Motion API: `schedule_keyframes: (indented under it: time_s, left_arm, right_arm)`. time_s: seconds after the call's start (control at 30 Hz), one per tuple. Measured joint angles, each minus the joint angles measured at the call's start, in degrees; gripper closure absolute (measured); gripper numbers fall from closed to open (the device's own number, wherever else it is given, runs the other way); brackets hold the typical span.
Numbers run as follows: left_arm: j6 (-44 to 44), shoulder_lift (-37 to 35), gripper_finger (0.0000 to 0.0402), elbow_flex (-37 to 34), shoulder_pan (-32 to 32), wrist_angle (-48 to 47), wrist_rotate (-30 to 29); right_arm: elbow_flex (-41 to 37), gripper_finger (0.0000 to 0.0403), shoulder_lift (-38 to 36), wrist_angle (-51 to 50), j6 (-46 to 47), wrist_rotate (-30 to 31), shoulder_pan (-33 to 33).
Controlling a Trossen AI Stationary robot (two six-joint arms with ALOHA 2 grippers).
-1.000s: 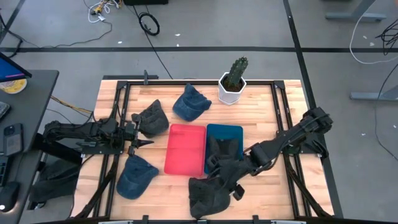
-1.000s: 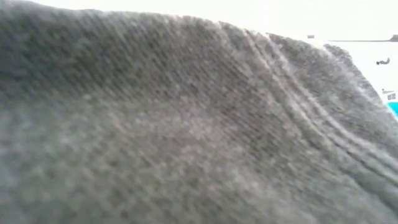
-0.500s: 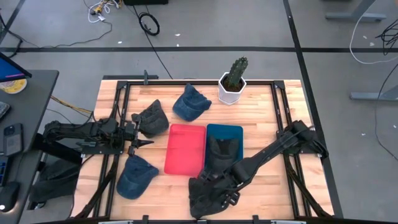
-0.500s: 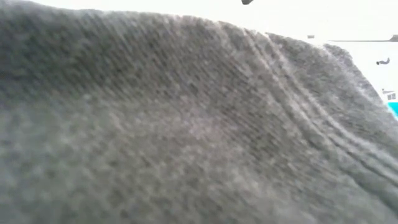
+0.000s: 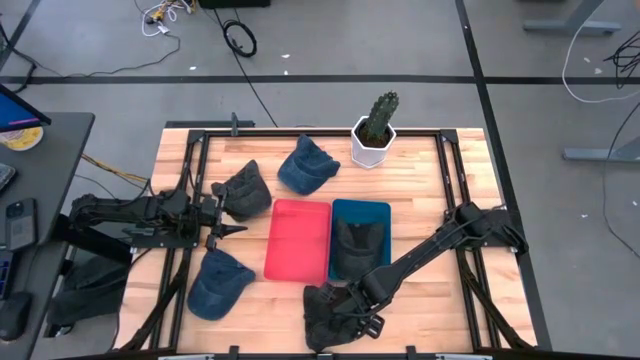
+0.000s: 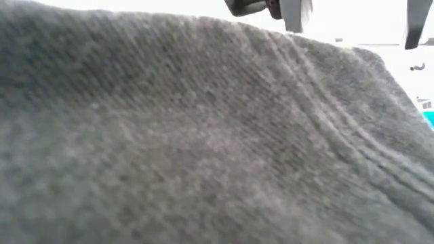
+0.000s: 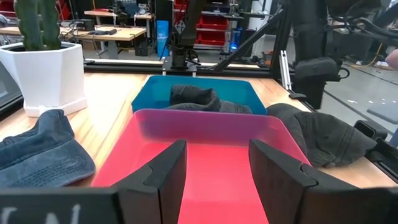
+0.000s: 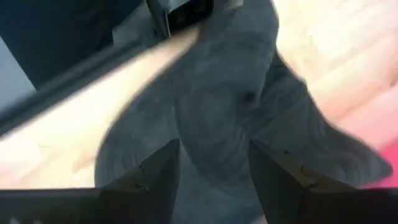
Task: Pick & Place hat
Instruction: Put the bottom black cap into the blue bin
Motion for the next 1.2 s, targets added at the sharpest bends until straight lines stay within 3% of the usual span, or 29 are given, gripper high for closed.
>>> schedule_keyframes:
  time_s: [0.63,0.8,1.0,1.2]
  left_arm:
    - [0.0,0.0,0.0225,0.0,0.02,-0.19,0.0]
    - [0.01,0.0,0.0225,0.0,0.02,-0.17,0.0]
    - [-0.02,0.01,0.0225,0.0,0.02,-0.17,0.0]
    - [0.01,0.01,0.0225,0.0,0.01,-0.17,0.0]
  right_arm:
    - [0.0,0.0227,3.47,2.17,0.74,-1.34,-0.46]
    - [0.0,0.0274,3.47,0.94,0.01,-1.88,-0.5]
    - [0.0,0.0385,3.47,0.25,-0.94,-1.91,-0.7]
    - [0.0,0.0387,3.29,0.89,-3.52,-1.86,-0.72]
